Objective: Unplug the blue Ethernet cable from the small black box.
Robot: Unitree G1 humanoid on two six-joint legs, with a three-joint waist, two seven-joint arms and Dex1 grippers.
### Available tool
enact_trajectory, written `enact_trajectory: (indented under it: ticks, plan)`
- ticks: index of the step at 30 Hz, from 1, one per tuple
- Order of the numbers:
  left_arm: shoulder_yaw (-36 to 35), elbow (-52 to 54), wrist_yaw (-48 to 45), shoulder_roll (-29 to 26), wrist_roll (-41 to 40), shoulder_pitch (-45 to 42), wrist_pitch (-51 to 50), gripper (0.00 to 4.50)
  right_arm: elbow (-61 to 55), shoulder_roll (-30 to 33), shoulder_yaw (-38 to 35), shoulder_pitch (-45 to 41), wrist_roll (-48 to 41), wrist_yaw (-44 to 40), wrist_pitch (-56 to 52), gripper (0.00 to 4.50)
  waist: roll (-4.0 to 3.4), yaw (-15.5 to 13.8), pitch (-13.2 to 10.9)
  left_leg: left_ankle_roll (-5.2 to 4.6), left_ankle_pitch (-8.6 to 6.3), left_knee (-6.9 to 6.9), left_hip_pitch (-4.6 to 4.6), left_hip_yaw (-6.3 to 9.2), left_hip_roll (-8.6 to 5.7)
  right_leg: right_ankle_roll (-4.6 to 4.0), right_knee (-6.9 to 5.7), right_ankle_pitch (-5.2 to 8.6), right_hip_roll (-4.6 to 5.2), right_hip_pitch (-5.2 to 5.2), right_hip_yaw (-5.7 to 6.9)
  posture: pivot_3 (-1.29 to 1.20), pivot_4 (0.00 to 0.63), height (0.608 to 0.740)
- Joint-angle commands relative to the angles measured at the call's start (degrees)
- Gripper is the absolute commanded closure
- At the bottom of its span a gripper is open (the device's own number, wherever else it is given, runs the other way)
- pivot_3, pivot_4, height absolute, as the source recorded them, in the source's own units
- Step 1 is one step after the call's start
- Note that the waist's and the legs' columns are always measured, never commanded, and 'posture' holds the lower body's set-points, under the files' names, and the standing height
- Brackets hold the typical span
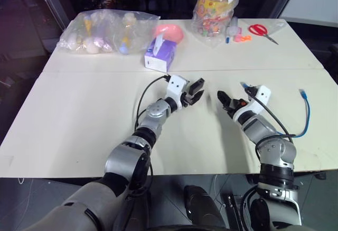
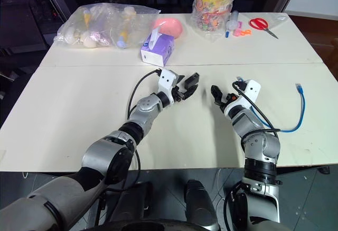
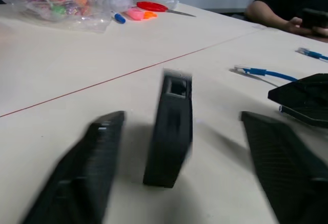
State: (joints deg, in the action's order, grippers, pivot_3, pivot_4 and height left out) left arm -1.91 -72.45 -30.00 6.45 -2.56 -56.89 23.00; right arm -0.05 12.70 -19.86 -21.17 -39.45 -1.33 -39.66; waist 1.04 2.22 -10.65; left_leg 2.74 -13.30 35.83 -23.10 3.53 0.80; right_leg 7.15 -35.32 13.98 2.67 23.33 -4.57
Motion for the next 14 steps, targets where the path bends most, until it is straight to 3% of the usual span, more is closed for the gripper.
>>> enact_trajectory:
  ticks: [1,6,14]
  plan:
    - [-0.15,2.90,-5.07,-2.43,-0.38,0.45,-0.90,0.03,-4.81,0.38,0.22,1.41,-0.02,-0.84,-0.33,0.00,0.00,0.12,0.00,0.00,0.00,0.00,0.00,0.00,0.00,0.00,0.00,0.00,0.00,0.00,0.00,0.00,0.150,0.739]
    - [-0.04,12.52,-15.52,-8.26,-3.10,4.32,-6.58,0.03,-9.67,2.39,1.68,4.97,0.08,-2.93,-2.12,0.00,-0.01,0.26,0.00,0.00,0.00,-0.06,0.01,0.01,0.02,0.00,-0.03,0.00,-0.01,0.02,0.00,0.00,0.150,0.739]
    - [3.37,49.36,-24.63,-18.41,-9.50,18.48,-31.75,0.03,-20.96,11.28,4.10,11.62,-1.24,-12.61,-5.06,0.00,-0.02,0.17,0.01,0.00,0.00,-0.01,0.01,0.05,0.04,-0.01,-0.11,0.00,0.02,-0.01,0.01,0.00,0.150,0.739]
